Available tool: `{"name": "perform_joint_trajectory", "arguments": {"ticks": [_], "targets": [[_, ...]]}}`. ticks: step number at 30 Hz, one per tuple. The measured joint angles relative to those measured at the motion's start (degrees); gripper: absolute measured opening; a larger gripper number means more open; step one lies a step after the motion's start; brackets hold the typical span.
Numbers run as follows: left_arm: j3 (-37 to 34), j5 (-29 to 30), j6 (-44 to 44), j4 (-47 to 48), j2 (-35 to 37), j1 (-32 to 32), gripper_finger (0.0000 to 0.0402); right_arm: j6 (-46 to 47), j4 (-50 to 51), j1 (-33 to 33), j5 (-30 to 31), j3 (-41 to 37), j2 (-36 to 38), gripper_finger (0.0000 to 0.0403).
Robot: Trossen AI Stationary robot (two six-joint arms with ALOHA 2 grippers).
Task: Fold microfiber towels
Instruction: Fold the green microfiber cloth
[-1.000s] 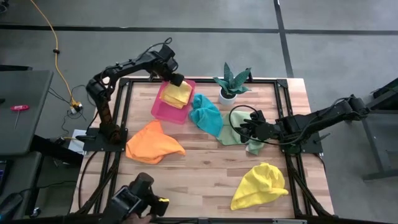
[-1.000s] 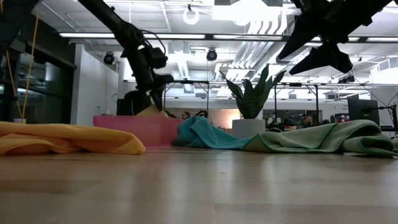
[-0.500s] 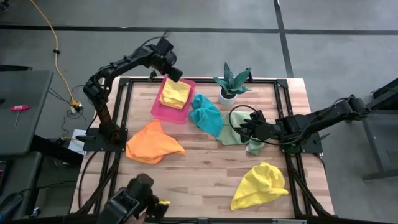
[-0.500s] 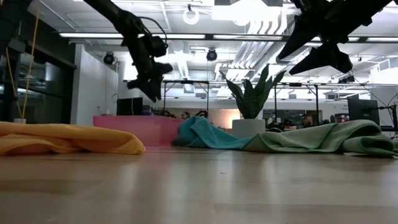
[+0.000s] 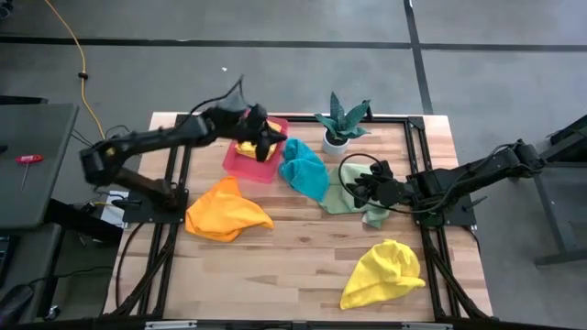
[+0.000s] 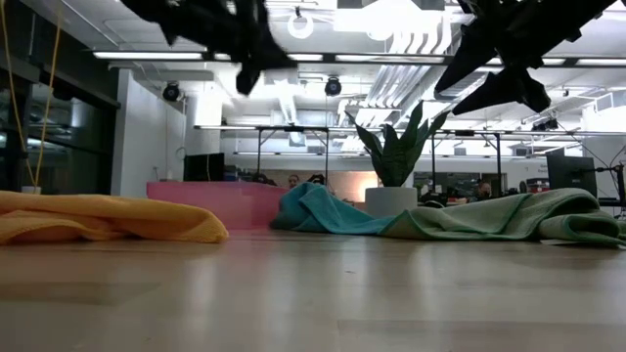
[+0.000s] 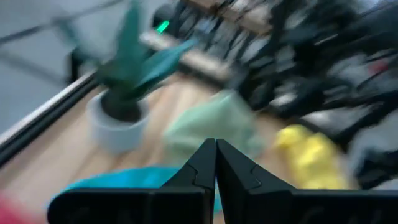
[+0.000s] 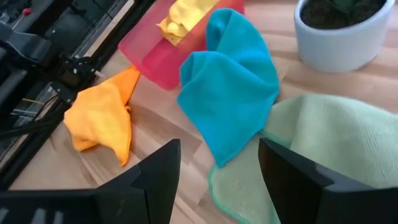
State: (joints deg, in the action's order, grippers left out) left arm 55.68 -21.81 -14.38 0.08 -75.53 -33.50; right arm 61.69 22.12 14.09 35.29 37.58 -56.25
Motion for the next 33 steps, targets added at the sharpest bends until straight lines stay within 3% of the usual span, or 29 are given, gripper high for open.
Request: {"name": "perform_joint_trajectory", "arguments": {"ticks": [5, 9, 14, 19, 23, 33], "targets": [[-8.47, 4.81, -8.68, -15.10, 7.73, 7.46, 0.0000, -7.90, -3.09, -1.54, -4.81, 0.00, -0.01, 0.0209], [-15.38, 13.06, -16.02, -28.13, 12.53, 12.31, 0.0000, -14.32, -6.35, -3.40, -11.82, 0.00, -0.02, 0.0209], [-19.85, 22.90, -16.97, -29.61, 16.86, 17.84, 0.0000, -20.07, -8.32, -5.74, -21.01, 0.00, -0.02, 0.0209], [-20.39, 21.11, -13.70, -28.22, 18.62, 20.21, 0.0000, -26.06, -8.84, -6.99, -26.41, 0.00, -2.82, 0.0209], [-20.38, 17.63, -11.81, -28.37, 19.51, 21.41, 0.0000, -29.15, -9.17, -7.02, -27.24, 1.14, -9.83, 0.0209], [-20.38, 13.46, -2.79, -22.80, 21.65, 22.78, 0.0000, -23.88, -12.06, -6.95, -26.78, 4.91, -29.77, 0.0209]]}}
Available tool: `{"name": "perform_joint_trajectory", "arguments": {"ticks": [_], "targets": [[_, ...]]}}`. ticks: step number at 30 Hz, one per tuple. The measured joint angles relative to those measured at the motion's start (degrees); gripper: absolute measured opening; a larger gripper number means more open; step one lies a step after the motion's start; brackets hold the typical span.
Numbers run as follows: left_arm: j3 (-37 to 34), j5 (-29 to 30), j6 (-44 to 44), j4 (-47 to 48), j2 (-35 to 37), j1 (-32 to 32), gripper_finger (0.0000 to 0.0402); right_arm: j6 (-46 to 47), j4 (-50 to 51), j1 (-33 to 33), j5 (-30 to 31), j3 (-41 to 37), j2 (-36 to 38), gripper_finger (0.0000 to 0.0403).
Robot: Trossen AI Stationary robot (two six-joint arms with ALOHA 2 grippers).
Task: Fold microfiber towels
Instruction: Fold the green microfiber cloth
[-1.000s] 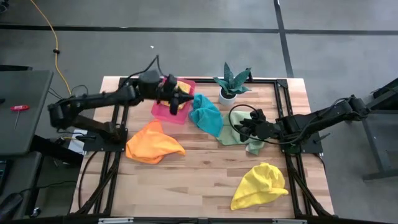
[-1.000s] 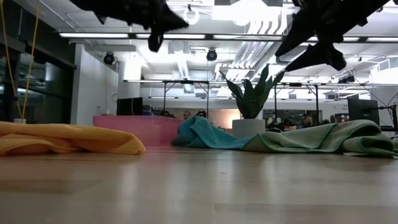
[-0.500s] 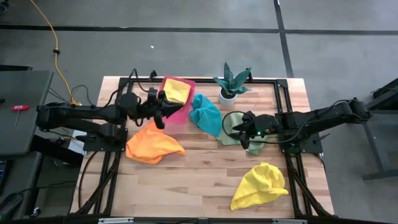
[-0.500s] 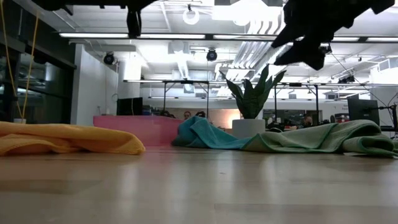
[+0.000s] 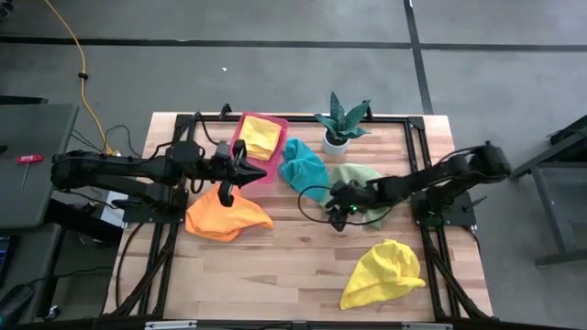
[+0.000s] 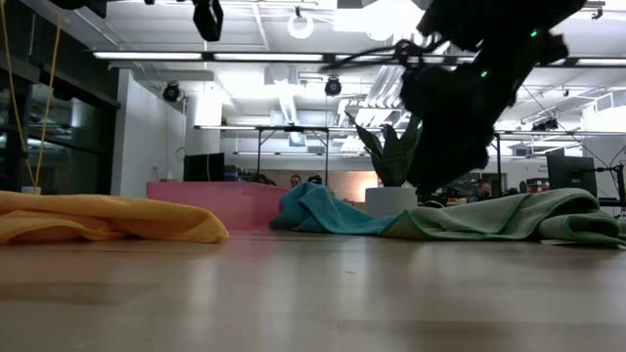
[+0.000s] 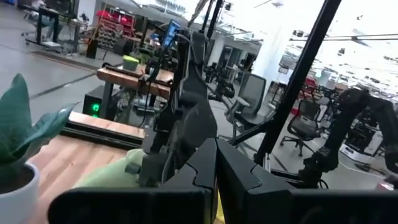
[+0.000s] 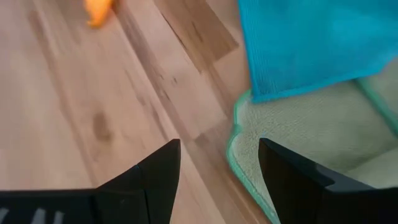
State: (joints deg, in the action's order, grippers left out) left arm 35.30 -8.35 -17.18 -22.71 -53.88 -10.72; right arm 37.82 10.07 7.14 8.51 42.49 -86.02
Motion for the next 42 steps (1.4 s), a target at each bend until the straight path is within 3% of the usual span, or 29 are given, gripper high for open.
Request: {"name": "perform_joint_trajectory", "arguments": {"ticks": [9, 13, 17, 21, 24, 28, 33, 38, 42], "targets": [[0.03, -2.65, -0.16, 4.98, 1.21, 0.00, 0.0000, -0.32, -1.18, -0.02, 0.54, 7.47, -13.13, 0.0208], [0.03, -3.92, -1.43, 4.95, 1.24, 0.00, 0.0000, -0.35, 4.18, -0.02, 2.86, 11.92, -16.80, 0.0194], [0.03, -3.41, -1.67, 4.93, 1.24, 0.00, 0.0000, -2.34, 12.05, -0.02, 4.94, 15.13, -17.39, 0.0149], [0.03, -2.96, -1.68, 4.93, 1.21, 0.00, 0.0000, -5.96, 16.90, -0.04, 4.20, 15.78, -16.30, 0.0061], [0.03, -2.94, -1.68, 4.83, 1.21, -0.02, 0.0000, -6.33, 17.08, -0.04, 1.29, 12.85, -13.87, 0.0011], [0.03, -2.89, -1.70, 4.45, 1.19, -0.02, 0.0000, -5.14, 16.91, 0.39, 0.81, 8.55, -6.85, 0.0006], [0.03, -2.76, -2.24, 4.39, 1.19, -0.02, 0.0000, -3.54, 17.28, 1.97, -0.58, 4.74, 7.66, 0.0002], [0.03, -2.77, -3.82, 1.49, 1.18, 0.00, 0.0000, -3.11, 13.79, 3.54, -4.08, 5.18, 20.78, 0.0001], [0.03, -2.78, -3.82, -1.55, 1.17, 0.00, 0.0000, -3.41, 8.52, 3.59, -4.13, 8.69, 25.06, 0.0001]]}}
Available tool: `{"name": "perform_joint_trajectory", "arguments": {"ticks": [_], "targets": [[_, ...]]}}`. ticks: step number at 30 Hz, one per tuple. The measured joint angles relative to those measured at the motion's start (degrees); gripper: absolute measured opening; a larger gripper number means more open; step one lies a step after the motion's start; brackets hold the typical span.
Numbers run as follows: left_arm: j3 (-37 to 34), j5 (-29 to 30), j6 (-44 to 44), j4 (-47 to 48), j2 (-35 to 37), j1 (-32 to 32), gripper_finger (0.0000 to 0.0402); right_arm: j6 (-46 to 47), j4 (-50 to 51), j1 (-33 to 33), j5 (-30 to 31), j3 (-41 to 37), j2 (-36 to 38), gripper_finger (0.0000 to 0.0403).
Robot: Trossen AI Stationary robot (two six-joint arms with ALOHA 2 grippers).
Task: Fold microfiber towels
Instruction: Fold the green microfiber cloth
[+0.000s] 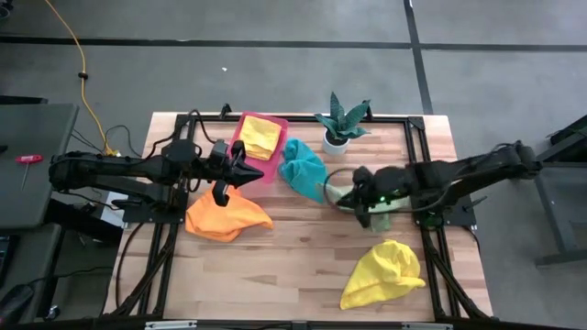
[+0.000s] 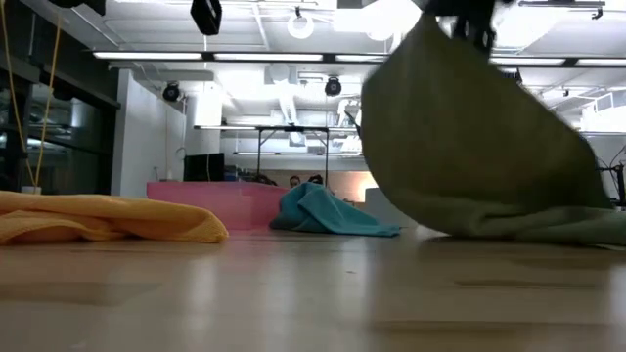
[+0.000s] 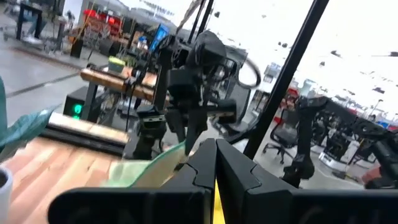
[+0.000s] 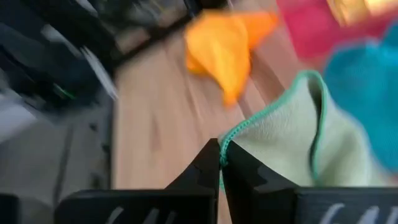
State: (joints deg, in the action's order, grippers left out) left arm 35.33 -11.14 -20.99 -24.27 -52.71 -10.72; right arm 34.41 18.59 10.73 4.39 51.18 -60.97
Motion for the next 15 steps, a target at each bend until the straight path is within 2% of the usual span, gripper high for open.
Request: {"name": "perform_joint_trajectory", "arguments": {"ticks": [2, 4, 10, 12, 15], "targets": [[0.00, 0.00, 0.06, -0.87, 0.02, -0.02, 0.0000, -0.68, -0.50, -0.20, -1.59, 2.90, -0.46, 0.0001], [0.00, 0.01, 0.11, -1.44, 0.02, -0.02, 0.0000, -1.30, -0.69, -0.23, -5.85, 6.65, -2.76, 0.0001], [0.00, 0.83, 0.13, -0.81, 0.00, 0.02, 0.0000, -1.50, 0.28, 2.81, -24.90, 14.06, -13.72, 0.0000], [0.00, 0.92, 0.13, -0.82, -0.23, 0.04, 0.0000, 1.06, 3.13, 5.15, -28.96, 14.99, -16.49, 0.0000], [0.00, 1.08, 0.11, -0.63, -0.28, 0.04, 0.0000, 4.36, 13.42, 9.24, -30.24, 15.17, -19.35, 0.0000]]}}
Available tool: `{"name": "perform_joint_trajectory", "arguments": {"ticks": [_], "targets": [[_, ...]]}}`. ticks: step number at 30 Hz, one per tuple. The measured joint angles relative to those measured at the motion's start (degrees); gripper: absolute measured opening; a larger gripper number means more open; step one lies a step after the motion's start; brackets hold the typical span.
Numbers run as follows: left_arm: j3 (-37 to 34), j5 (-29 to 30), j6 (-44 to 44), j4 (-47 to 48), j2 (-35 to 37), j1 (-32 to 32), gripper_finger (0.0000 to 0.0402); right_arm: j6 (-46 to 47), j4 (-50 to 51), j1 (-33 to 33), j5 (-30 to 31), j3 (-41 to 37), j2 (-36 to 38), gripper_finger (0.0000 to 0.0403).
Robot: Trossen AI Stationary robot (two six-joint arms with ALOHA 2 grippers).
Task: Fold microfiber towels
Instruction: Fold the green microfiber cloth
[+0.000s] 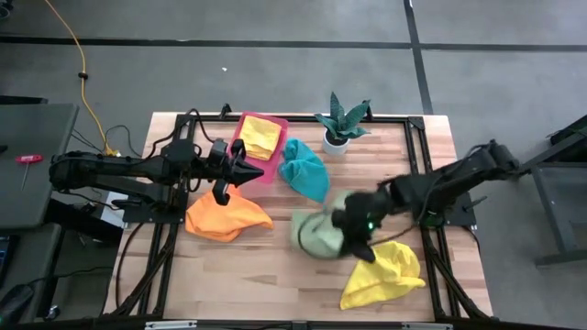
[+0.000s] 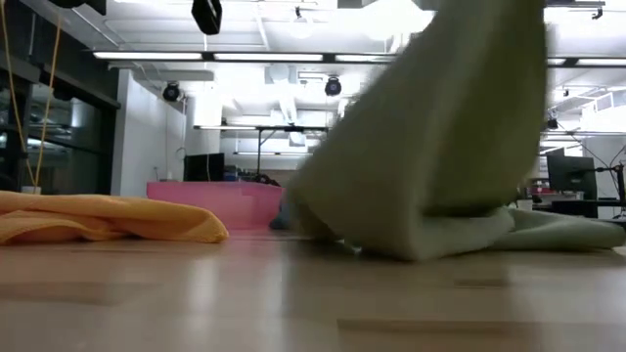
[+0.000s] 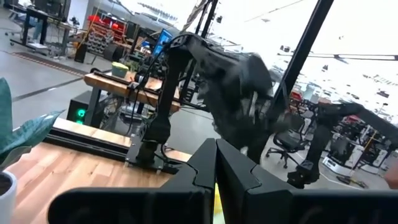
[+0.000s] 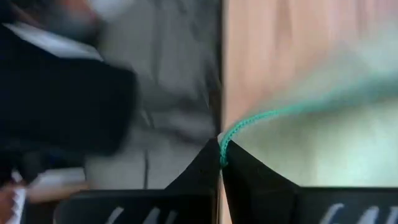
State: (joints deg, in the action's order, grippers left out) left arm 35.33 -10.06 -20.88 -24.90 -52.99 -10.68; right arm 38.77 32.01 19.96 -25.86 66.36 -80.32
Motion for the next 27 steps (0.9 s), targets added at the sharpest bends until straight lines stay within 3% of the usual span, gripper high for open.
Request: {"name": "perform_joint_trajectory", "arguments": {"ticks": [6, 11, 15, 20, 27], "targets": [[0.01, 3.32, 0.04, 0.13, -1.86, 0.02, 0.0000, 6.24, 14.70, 6.44, 6.56, -2.34, -1.55, 0.0000], [0.02, 6.31, -1.26, -0.19, -8.06, 0.00, 0.0007, 11.00, 16.21, 8.64, 10.65, -2.79, -1.53, 0.0000], [2.14, 6.46, -3.33, 0.84, -17.20, 0.74, 0.0032, 12.42, 16.18, 9.40, 11.81, -2.79, -1.53, 0.0000], [11.31, 6.24, -2.66, 8.10, -31.19, 1.08, 0.0090, 12.38, 16.15, 9.47, 11.83, -2.79, -1.53, 0.0000], [29.94, 4.88, 1.44, 22.01, -50.98, -1.16, 0.0182, 12.41, 15.30, 9.44, 11.96, -2.79, -1.48, 0.0000]]}}
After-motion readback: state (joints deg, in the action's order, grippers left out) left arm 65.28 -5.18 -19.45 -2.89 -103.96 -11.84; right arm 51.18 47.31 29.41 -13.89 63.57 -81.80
